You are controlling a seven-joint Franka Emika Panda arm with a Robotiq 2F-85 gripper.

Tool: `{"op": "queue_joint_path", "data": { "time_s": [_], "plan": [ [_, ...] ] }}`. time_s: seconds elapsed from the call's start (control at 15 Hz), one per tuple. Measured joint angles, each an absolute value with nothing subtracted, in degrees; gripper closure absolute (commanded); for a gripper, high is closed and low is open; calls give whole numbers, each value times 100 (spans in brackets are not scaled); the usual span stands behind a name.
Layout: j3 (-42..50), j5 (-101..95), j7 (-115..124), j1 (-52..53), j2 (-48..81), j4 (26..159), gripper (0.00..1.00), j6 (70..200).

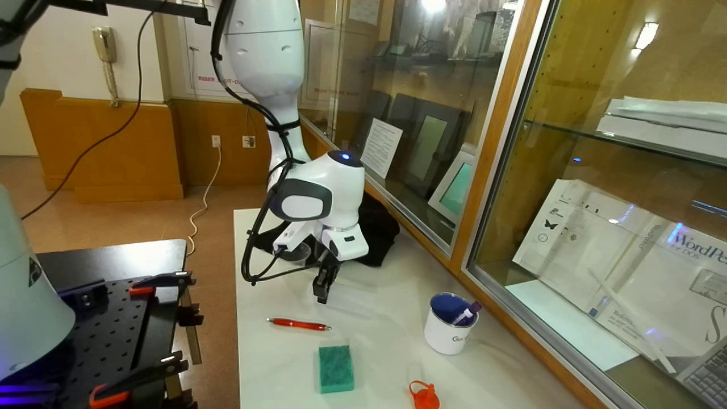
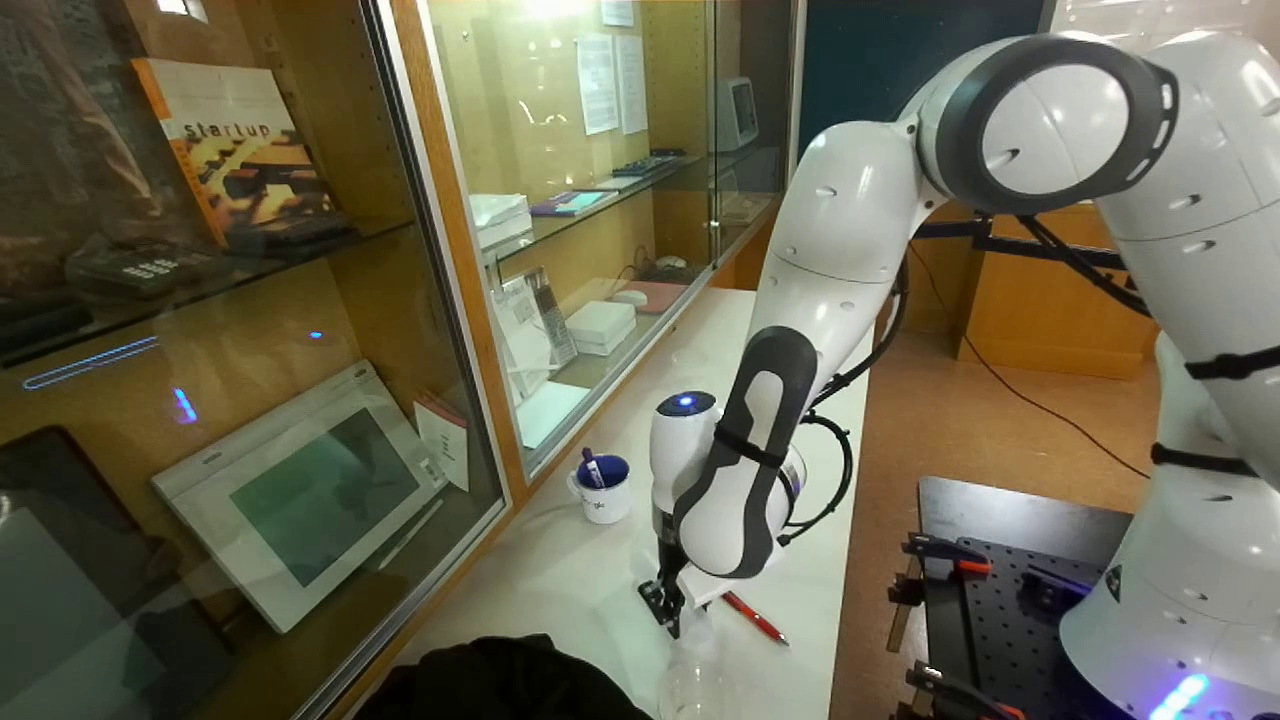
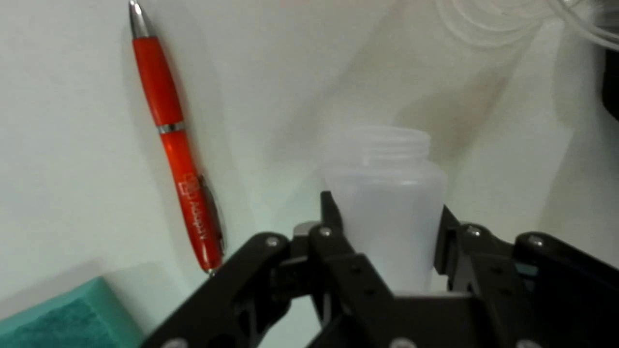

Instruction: Straighten the white bottle

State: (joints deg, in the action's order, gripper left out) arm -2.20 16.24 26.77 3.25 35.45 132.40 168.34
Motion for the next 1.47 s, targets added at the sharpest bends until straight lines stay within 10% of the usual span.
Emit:
{"op": "queue_joint_path", "data": {
  "time_s": [0.87,1.27,1.33,1.47],
  "plan": [
    [-2042,4010,-339,-2375,2412,13015,93,13916],
    [-1247,5305,-1150,-2359,2395,12594,93,11595],
    [-1039,5436,-1249,-2155,2379,12608,74,11740],
    [-694,5456,-1266,-1804,2386,12601,74,11743]
  ]
}}
